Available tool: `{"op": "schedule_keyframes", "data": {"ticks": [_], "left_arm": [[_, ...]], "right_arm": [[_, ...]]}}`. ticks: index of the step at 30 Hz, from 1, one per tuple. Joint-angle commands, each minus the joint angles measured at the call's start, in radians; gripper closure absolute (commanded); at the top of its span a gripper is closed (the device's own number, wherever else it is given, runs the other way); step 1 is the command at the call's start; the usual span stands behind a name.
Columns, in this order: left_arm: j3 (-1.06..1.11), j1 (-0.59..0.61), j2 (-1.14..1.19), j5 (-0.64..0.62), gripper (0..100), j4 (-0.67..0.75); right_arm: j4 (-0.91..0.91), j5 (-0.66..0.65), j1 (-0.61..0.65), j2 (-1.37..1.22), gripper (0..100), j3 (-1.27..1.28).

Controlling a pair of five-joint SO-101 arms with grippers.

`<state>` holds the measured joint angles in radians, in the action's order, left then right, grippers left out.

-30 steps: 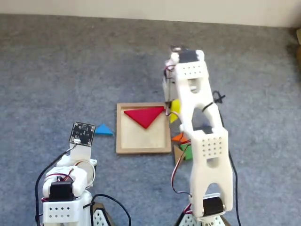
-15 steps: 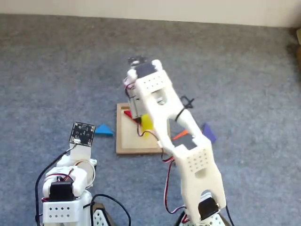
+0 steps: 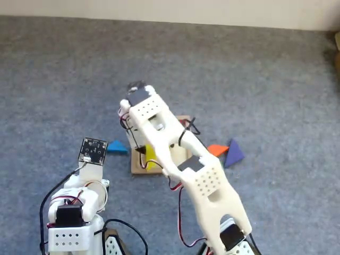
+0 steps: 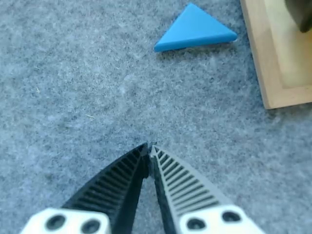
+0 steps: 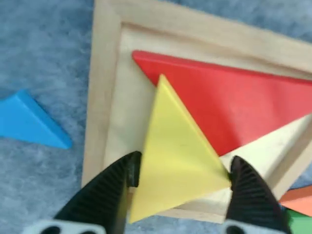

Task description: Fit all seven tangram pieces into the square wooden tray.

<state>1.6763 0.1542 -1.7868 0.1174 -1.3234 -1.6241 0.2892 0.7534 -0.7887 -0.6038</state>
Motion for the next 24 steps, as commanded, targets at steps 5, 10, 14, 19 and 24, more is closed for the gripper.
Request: {"op": "schedule_keyframes", "data": {"ticks": [5,10,14,19,24], "left_arm": [[0.021,0.004,-0.028,-0.009,96,-0.003],[0.021,0.004,-0.028,-0.009,96,-0.003],[0.021,0.004,-0.028,-0.009,96,-0.003],[0.021,0.004,-0.028,-0.009,96,-0.003],[0.021,0.004,-0.028,-0.009,96,-0.003]], "right_arm": [[0.005,0.009,0.036,0.05,68.7,-0.033],[-0.028,0.008,0.012,0.142,68.5,-0.041],[-0.073,0.006,-0.019,0.214,68.5,-0.039],[-0.12,-0.044,-0.054,0.298,68.7,-0.036],[-0.12,-0.075,-0.105,0.309,76.2,0.028]]}}
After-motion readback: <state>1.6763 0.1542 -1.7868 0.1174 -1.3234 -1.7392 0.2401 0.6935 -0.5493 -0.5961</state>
